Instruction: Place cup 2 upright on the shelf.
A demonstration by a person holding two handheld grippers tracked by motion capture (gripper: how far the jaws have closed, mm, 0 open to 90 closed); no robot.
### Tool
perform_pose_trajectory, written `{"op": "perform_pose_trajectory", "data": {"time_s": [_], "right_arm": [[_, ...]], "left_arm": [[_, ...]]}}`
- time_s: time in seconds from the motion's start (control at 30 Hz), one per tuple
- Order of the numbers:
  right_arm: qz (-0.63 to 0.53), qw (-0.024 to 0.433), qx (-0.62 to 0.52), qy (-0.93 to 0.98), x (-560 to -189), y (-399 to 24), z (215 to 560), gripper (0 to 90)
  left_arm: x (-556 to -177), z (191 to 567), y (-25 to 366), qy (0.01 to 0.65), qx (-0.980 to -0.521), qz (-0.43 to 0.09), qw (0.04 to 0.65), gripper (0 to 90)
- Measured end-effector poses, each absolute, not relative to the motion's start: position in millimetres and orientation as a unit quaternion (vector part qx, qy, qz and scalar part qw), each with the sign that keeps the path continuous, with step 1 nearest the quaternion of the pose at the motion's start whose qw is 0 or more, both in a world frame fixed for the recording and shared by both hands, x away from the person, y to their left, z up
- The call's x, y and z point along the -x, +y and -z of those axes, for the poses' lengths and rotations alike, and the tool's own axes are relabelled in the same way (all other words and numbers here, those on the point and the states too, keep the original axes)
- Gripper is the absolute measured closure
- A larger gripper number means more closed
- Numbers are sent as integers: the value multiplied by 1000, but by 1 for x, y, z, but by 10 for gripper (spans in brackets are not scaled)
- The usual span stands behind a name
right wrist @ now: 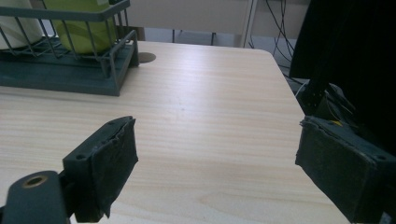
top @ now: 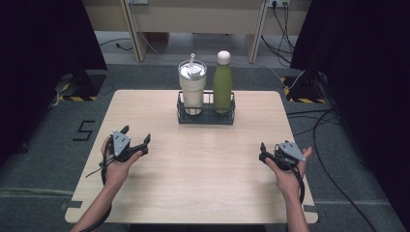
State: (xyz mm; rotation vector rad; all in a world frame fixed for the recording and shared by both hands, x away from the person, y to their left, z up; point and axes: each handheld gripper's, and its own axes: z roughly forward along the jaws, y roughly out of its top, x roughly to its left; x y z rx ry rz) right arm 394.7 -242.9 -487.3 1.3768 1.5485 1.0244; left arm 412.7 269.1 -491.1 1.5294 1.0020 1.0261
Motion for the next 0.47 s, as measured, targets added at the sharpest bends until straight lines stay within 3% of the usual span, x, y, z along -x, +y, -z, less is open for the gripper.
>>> {"op": "perform_pose_trajectory", "data": {"time_s": [0.47], "right_arm": [[-410,398,-551,608,-391,-245,493,131]], "left_arm": [[-415,489,266,406,-637,-412,509,125]]}}
